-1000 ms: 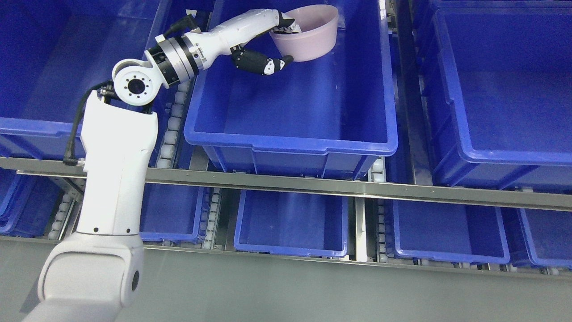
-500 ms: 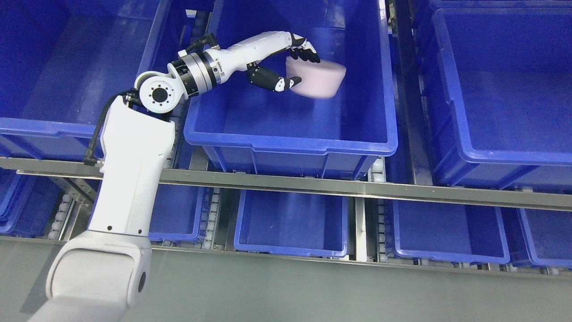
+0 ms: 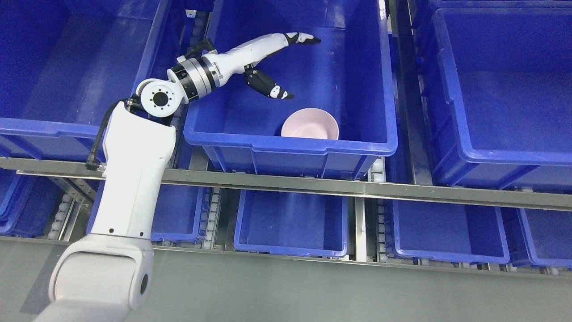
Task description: Stack pink IKEA bowls on left shelf middle
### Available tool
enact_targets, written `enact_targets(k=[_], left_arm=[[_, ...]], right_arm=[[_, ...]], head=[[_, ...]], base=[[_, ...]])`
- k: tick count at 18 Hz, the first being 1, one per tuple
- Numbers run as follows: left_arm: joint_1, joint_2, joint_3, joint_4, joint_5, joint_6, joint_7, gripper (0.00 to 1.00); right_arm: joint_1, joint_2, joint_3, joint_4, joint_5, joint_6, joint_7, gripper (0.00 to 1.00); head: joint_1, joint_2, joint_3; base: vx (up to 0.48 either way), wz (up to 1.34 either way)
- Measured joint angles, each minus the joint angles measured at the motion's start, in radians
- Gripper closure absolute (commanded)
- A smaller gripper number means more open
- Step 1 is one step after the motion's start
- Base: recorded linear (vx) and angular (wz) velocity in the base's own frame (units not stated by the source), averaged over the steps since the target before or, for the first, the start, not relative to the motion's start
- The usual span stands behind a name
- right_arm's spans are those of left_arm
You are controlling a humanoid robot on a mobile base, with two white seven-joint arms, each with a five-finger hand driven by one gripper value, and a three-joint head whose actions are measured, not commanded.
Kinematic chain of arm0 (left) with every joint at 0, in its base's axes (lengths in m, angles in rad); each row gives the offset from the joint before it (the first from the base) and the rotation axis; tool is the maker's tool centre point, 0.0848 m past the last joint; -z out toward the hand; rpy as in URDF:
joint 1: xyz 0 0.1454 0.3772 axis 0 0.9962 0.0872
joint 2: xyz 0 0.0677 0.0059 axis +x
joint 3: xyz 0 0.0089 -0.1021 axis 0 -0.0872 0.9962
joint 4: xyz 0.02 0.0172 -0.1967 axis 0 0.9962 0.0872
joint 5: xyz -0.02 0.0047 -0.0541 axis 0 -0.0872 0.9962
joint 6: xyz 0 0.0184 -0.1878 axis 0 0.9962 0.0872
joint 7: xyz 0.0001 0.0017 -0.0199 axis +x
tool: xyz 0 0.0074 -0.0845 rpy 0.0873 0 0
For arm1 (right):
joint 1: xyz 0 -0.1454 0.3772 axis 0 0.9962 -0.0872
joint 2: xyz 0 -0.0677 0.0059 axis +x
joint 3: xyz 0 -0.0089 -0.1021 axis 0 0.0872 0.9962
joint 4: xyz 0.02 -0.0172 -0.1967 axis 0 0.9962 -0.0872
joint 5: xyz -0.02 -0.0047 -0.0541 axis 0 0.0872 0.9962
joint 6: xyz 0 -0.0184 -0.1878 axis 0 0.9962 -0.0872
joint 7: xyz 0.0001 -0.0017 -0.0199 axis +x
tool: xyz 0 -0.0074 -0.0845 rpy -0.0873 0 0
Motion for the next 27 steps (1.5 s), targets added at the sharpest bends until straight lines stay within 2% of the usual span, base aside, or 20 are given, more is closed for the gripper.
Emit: enact_targets(k=[7,10,15,21,26,27], left_arm=[[0.042,-0.004,0.094,-0.050,0.284,0.206,0.556,0.00],[0.089,-0.005,0.114,-0.085,0.375,0.243,0.701,0.00],[0.206,-0.006,0.119,-0.170,0.450,0.250,0.756,0.00],[0.340,-0.006,0.120,-0.346,0.482,0.315,0.772,0.00],[0.397,-0.007,0.137,-0.445,0.490,0.332,0.771,0.00],[0.402,-0.007,0.139,-0.459,0.491,0.332,0.770,0.00]], right_arm=[[0.000,0.000,0.000,0.000,0.000,0.000,0.000,0.00],[0.000,0.000,0.000,0.000,0.000,0.000,0.000,0.00],[0.000,0.000,0.000,0.000,0.000,0.000,0.000,0.00],[0.000,0.000,0.000,0.000,0.000,-0.004,0.000,0.00],[0.000,0.000,0.000,0.000,0.002,-0.003,0.000,0.00],[0.000,0.000,0.000,0.000,0.040,-0.003,0.000,0.00]], head=[[0.0000,0.000,0.000],[0.0000,0.000,0.000],[0.0000,0.000,0.000],[0.0000,0.000,0.000],[0.0000,0.000,0.000],[0.0000,0.000,0.000]], base=[[0.000,0.00],[0.000,0.00],[0.000,0.00],[0.000,0.00],[0.000,0.00],[0.000,0.00]])
